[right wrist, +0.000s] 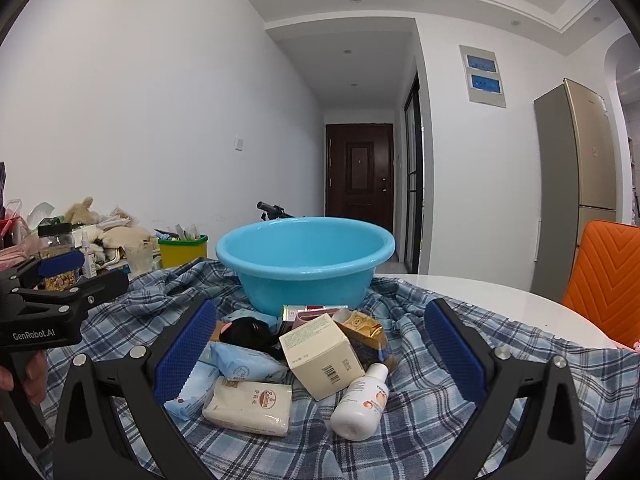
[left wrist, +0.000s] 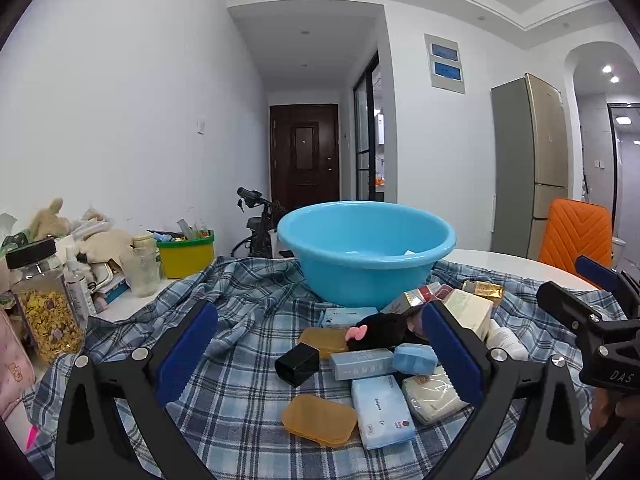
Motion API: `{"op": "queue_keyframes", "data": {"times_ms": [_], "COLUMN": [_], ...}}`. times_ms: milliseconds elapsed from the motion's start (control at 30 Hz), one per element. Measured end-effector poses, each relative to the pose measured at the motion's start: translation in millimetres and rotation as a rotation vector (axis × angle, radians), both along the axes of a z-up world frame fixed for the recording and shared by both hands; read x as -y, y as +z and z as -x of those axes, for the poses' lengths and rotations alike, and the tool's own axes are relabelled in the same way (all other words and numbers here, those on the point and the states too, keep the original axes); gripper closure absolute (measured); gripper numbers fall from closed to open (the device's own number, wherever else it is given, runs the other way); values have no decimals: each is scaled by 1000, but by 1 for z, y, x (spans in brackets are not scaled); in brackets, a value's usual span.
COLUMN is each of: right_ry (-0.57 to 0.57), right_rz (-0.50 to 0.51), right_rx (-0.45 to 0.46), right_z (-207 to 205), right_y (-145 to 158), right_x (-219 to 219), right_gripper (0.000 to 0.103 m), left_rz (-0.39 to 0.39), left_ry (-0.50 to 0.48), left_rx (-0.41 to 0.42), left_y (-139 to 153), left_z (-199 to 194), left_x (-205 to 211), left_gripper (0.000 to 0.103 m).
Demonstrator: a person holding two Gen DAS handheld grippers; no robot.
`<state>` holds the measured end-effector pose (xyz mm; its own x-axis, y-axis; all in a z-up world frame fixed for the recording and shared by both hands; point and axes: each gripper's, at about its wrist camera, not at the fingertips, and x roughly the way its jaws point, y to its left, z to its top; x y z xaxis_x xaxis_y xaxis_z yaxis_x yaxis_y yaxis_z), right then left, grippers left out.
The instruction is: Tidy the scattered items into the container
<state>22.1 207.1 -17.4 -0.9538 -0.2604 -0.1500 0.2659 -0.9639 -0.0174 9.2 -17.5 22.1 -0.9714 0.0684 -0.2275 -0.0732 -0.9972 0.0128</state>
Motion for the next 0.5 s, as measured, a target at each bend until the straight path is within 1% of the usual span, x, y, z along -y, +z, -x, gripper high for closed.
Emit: {"op": "queue_keyframes", "data": {"times_ms": [100, 233, 300, 433, 500], "right_ry": [7, 2, -2, -13, -21], "right_rz": [-6, -19, -21, -24, -25], "right_rx": [10, 46, 65, 114, 145], "right_z": [2, 9, 12, 21, 26], "right_y": [-1, -3, -5, -9, -11], "right_x": [2, 4, 5, 5, 5], "right_gripper": [0, 0, 0, 0, 0], "left_rz": [-8, -8, -2, -19, -19], "left_ry": [9, 19, 16, 12, 22], "left_rx": [-7, -8, 12, 20, 45], "left_y": [-2, -11, -14, -16, -18], "left_z": [0, 0, 2, 5, 10], "left_x": [0, -1, -2, 0, 1], "left_gripper": [0, 0, 0, 0, 0]}}
